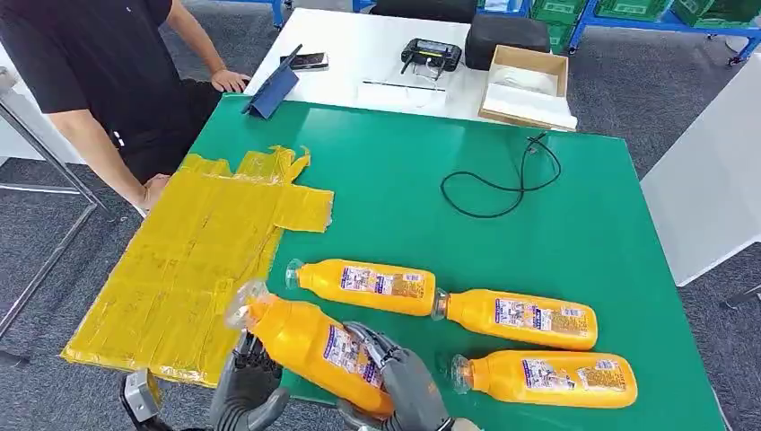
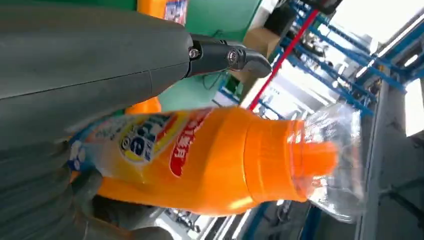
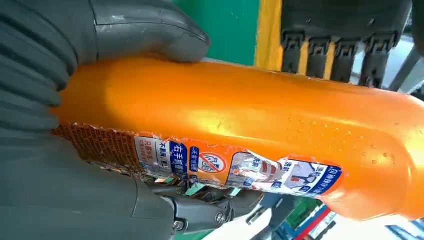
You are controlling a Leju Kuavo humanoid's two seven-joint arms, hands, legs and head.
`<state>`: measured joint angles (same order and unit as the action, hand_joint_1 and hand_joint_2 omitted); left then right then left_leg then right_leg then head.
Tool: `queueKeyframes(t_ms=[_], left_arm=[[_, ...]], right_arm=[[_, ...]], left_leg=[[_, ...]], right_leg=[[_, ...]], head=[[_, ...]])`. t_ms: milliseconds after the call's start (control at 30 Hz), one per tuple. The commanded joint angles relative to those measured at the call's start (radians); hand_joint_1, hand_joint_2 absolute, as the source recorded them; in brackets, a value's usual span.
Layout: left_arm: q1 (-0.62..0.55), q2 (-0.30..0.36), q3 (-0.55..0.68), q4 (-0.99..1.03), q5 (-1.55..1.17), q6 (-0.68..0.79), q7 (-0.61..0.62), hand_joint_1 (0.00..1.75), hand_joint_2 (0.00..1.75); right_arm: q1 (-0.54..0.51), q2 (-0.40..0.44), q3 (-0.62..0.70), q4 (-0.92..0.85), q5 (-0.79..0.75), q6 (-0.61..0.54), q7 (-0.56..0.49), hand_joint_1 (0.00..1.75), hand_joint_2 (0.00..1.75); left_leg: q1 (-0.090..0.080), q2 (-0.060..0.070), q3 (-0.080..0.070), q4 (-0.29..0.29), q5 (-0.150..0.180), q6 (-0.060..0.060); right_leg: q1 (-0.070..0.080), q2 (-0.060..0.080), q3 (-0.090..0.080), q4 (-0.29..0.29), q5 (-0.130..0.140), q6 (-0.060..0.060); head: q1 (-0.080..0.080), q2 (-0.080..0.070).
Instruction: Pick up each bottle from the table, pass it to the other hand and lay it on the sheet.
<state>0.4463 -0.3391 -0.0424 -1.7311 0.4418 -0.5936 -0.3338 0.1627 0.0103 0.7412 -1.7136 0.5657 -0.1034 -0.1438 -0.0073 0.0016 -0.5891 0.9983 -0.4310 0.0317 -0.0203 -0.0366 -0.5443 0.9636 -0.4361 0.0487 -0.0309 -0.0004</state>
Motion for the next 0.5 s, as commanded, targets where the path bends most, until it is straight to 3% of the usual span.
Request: queueKeyframes(t_ms=[33,500], left_arm=[[-0.039,0.103,-0.108,0.066,0.033,0.045,-0.016,0.00,1.75],[-0.055,0.144,-0.158,0.086,0.055,0.069,-0.046,0.00,1.75]], right_arm=[[-0.060,-0.005,0.063,0.072,0.022,0.037,-0.010,1.75,1.75],[-0.092,0.011,0.095,0.135,0.045,0.075,-0.002,1.75,1.75]], left_leg=[[0.001,0.000,0.002,-0.001,0.000,-0.002],[0.001,0.000,0.003,-0.002,0.000,-0.003]], right_leg=[[0.000,0.002,0.002,-0.001,0.000,-0.002],[0.001,0.003,0.003,-0.002,0.000,-0.003]], head=[[0.000,0.000],[0.000,0.000]])
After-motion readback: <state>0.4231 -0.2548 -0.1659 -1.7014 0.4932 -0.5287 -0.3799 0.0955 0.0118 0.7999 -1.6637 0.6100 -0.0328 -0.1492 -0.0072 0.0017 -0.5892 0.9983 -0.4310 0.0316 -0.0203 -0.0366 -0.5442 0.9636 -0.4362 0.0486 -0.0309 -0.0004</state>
